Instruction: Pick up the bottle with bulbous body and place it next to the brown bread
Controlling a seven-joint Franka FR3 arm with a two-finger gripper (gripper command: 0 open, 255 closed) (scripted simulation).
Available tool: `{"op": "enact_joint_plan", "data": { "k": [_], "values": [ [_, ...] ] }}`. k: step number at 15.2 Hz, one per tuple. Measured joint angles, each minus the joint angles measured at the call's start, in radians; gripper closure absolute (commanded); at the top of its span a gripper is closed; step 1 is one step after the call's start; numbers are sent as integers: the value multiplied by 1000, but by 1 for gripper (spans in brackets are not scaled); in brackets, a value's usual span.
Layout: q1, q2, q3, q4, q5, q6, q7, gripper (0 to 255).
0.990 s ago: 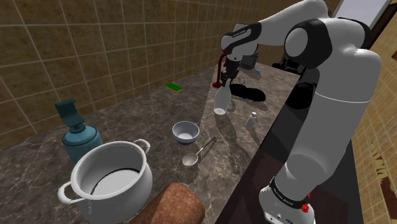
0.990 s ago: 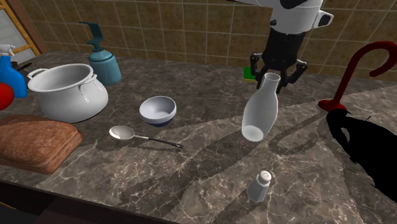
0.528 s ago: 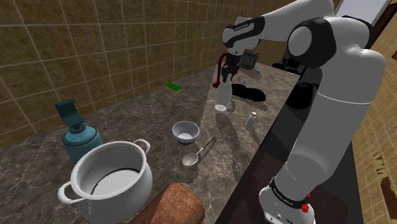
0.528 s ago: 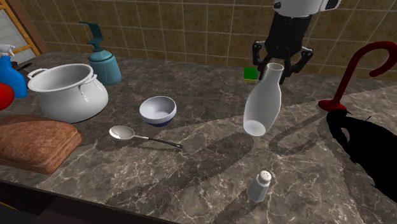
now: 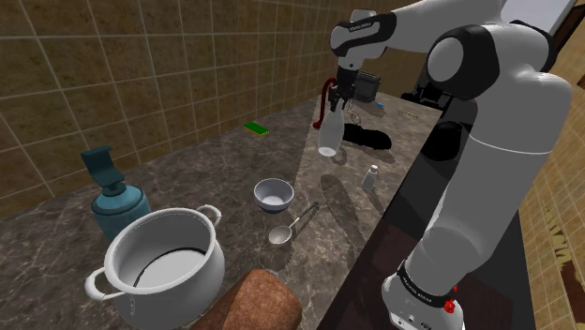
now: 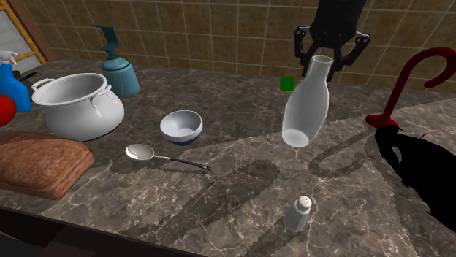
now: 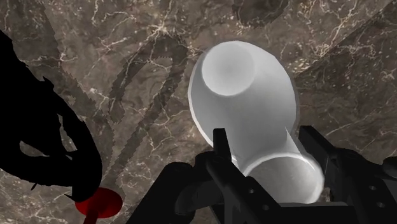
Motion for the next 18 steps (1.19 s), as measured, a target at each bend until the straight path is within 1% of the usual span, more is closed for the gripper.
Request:
{"op": "enact_joint_plan", "data": {
  "k": [7,18],
  "values": [
    [-2,-9,-3,83,-5,-91,4,255],
    [-14,12,-7,257,2,-246,1,255]
  ]
}}
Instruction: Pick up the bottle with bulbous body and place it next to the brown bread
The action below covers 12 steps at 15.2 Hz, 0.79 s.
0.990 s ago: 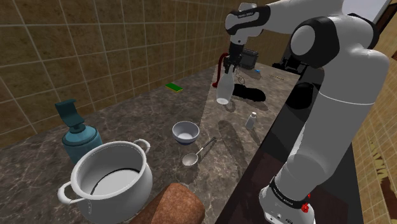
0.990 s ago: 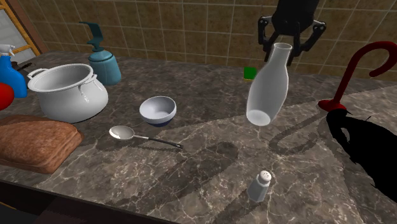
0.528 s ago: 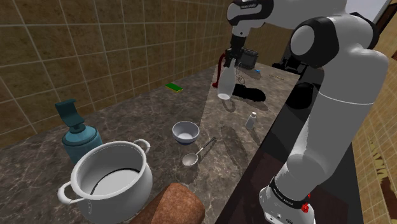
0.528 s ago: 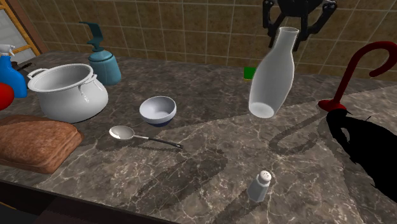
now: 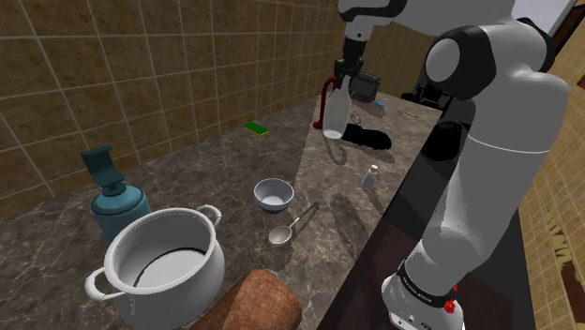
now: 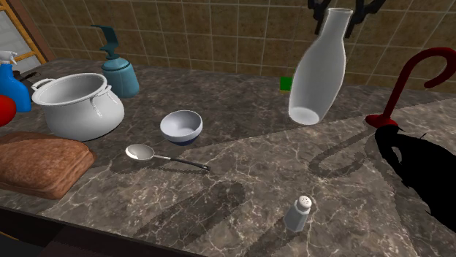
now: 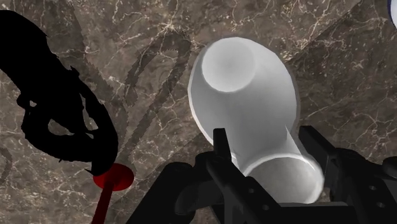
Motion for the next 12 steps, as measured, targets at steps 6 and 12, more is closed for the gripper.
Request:
{"op": "enact_joint_plan", "data": {
  "k": [6,12],
  "values": [
    [50,-122,22,-91,-54,-20,68,255],
    [107,-333,85,-268,-132,-39,192,255]
  ]
}}
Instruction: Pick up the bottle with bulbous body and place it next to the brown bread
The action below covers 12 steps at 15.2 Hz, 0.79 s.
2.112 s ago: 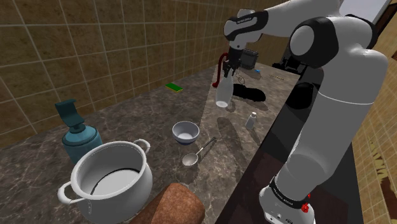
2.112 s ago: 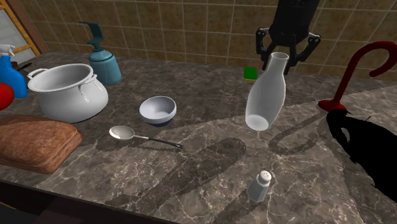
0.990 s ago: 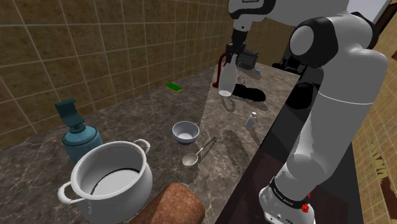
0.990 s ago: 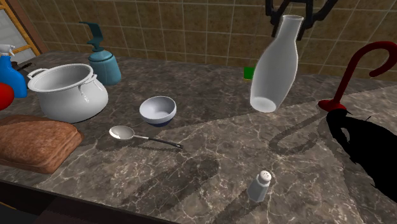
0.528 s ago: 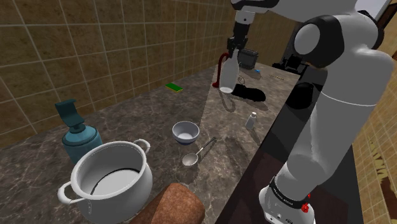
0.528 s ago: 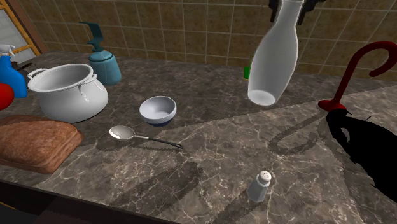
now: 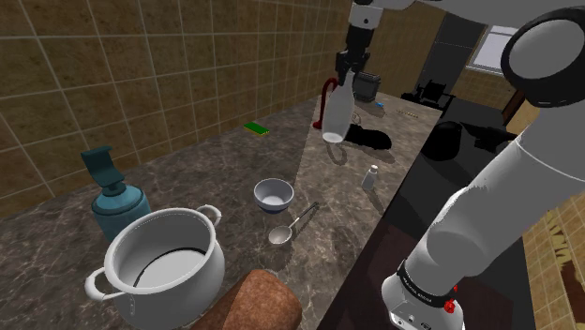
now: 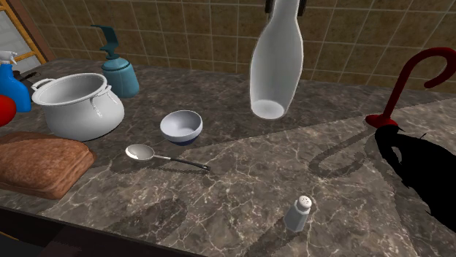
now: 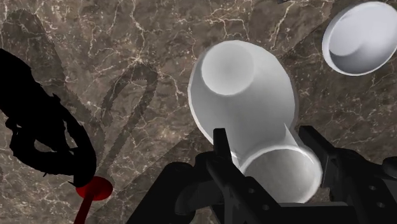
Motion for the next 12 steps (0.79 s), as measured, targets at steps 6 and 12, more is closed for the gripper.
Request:
{"op": "enact_joint_plan", "data": {
  "k": [6,12],
  "values": [
    [37,-180,93,-144,-36,-34,136,255],
    [63,-330,189,-225,-33,-108,256,255]
  ]
}}
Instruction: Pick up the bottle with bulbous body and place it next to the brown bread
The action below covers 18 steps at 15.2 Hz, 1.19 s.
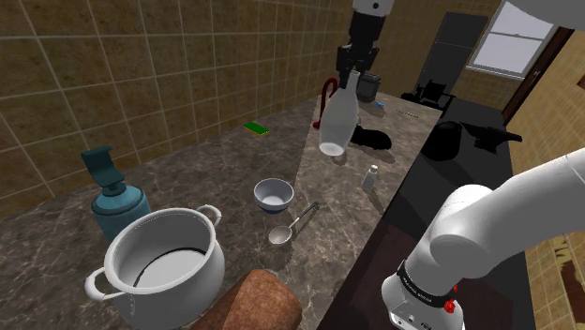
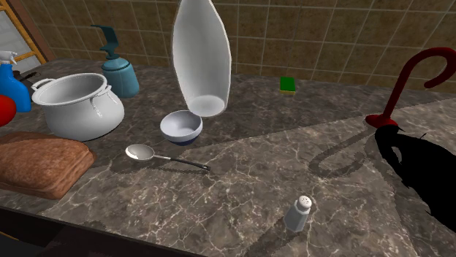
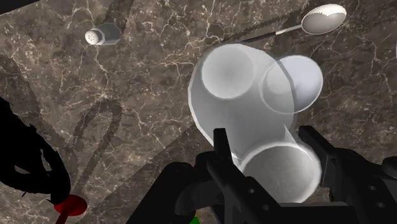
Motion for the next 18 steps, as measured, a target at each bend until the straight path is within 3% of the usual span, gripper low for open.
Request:
{"op": "enact_joint_plan", "data": {
  "k": [11,18],
  "values": [
    [52,-169,185,-48,79,-127,222,255],
    [83,-220,317,-5,162,-216,381,255]
  ]
}}
